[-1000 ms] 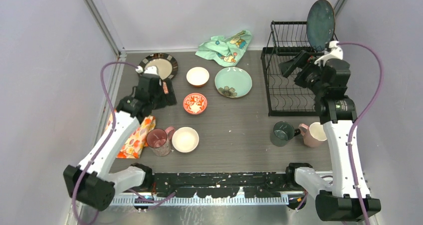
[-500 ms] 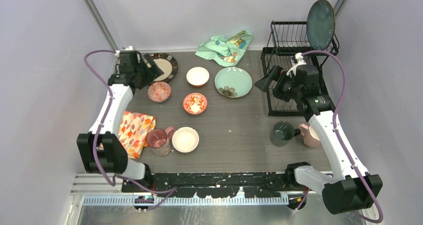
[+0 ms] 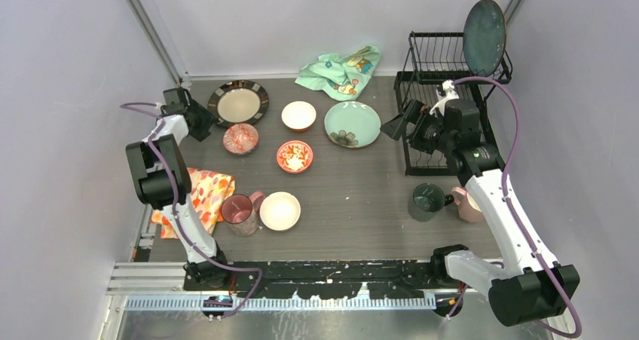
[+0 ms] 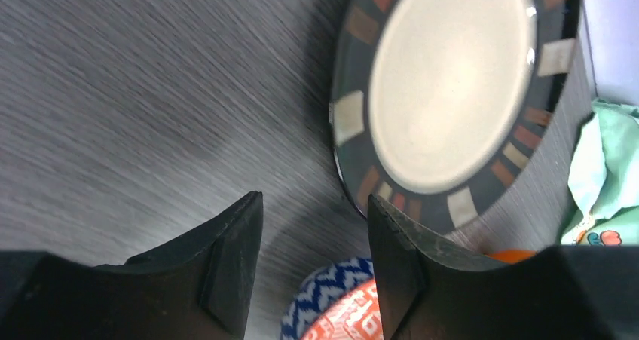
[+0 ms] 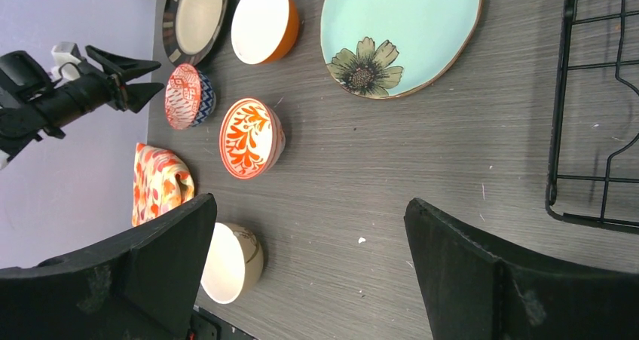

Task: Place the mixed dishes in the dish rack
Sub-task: Pick up the plate from the corner of the board.

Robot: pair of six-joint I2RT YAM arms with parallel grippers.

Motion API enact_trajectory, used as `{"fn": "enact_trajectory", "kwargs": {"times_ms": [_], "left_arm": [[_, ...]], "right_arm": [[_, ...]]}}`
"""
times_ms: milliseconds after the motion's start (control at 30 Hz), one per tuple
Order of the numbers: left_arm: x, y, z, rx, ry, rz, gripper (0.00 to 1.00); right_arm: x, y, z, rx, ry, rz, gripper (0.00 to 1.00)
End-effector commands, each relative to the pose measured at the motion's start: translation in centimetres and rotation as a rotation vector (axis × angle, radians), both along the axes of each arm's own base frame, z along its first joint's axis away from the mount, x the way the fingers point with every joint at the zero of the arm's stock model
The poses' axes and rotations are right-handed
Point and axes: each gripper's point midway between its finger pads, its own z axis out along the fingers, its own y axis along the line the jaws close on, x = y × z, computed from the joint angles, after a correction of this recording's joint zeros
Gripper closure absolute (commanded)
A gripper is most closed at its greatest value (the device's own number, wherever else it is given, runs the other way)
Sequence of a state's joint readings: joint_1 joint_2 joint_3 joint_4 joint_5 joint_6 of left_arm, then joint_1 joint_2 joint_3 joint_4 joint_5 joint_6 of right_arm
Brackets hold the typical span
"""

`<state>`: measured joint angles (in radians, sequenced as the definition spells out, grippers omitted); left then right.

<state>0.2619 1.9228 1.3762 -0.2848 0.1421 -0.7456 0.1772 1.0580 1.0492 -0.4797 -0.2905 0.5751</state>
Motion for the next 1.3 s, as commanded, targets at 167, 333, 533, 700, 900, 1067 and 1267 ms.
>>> {"fn": "enact_trajectory", "kwargs": {"times_ms": [167, 333, 533, 700, 900, 1067, 1267], "left_arm": [[4.5, 4.0, -0.9, -0.153, -0.164, 0.117, 0.47], [6.2, 4.2, -1.3, -0.200, -0.228, 0.085, 0.47], [7.7, 3.2, -2.1, -0.285, -0.276, 0.072, 0.49], [8.2, 2.8, -3.9, -0.309, -0.247, 0.060, 0.52], [8.3, 1.4, -5.0, -0.344, -0.252, 0.055, 0.55], [8.7, 0.5, -5.6, -0.364, -0.243, 0.045, 0.61], [8.7, 0.6, -4.5, -0.359, -0.265, 0.047, 0.82]], "right_arm": [[-0.4, 0.6, 3.6, 0.011, -0.105, 0.048, 0.00], [-0.3, 0.2, 4.4, -0.014, -0.113, 0.039, 0.00], [-0.1, 0.2, 4.2, -0.003, -0.115, 0.022, 0.00], [0.0, 0.0, 4.4, 0.009, -0.126, 0.004, 0.00], [0.2, 0.1, 4.6, 0.015, -0.140, -0.001, 0.00], [0.6, -0.2, 4.6, 0.020, -0.157, -0.022, 0.00], [0.7, -0.4, 4.9, 0.022, -0.167, -0.037, 0.00]]}}
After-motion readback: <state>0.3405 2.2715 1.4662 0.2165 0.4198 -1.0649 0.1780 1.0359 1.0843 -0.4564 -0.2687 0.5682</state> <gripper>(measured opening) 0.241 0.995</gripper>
